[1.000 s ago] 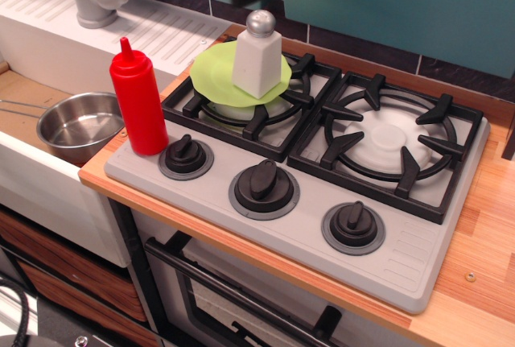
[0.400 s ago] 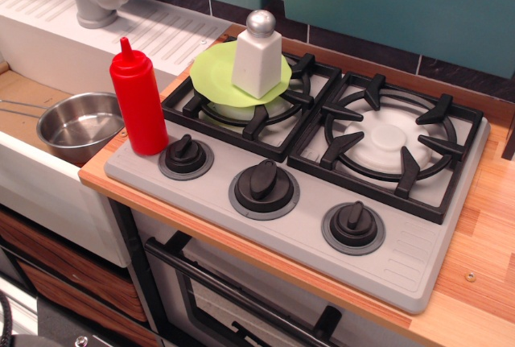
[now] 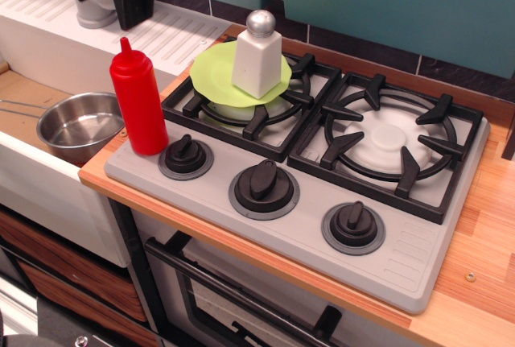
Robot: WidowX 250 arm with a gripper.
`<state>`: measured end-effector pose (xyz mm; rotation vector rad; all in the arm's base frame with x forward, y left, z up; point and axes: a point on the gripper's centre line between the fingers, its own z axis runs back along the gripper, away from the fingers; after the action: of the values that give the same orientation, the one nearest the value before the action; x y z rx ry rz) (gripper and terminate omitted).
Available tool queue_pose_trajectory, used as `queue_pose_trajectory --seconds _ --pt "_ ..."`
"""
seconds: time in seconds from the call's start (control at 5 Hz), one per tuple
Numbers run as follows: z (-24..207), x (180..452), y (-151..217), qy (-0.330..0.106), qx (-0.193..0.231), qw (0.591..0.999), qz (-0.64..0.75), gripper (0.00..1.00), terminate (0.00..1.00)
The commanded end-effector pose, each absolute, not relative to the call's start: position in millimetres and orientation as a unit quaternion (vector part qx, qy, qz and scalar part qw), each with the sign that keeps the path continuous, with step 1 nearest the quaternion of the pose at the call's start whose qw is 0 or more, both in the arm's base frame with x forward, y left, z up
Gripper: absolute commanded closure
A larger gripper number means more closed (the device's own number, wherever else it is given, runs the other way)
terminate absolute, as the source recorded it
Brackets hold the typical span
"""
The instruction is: Put saltcontainer on plate and ketchupbottle in pot or pan in sink
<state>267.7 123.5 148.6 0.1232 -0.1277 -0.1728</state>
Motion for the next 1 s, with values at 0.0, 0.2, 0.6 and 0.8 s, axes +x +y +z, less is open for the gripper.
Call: queue_pose_trajectory --seconds 0.0,0.2,0.6,0.8 --pt "151 262 121 -0.106 0.081 0.989 -0.056 0.0 0.0" --pt "145 262 119 -0.111 0.078 0.989 -0.054 0.0 0.0" --pt "130 270 116 -0.137 0.067 0.987 -0.059 0.0 0.0" --pt "120 277 119 -0.157 0.067 0.983 -0.064 0.0 0.0"
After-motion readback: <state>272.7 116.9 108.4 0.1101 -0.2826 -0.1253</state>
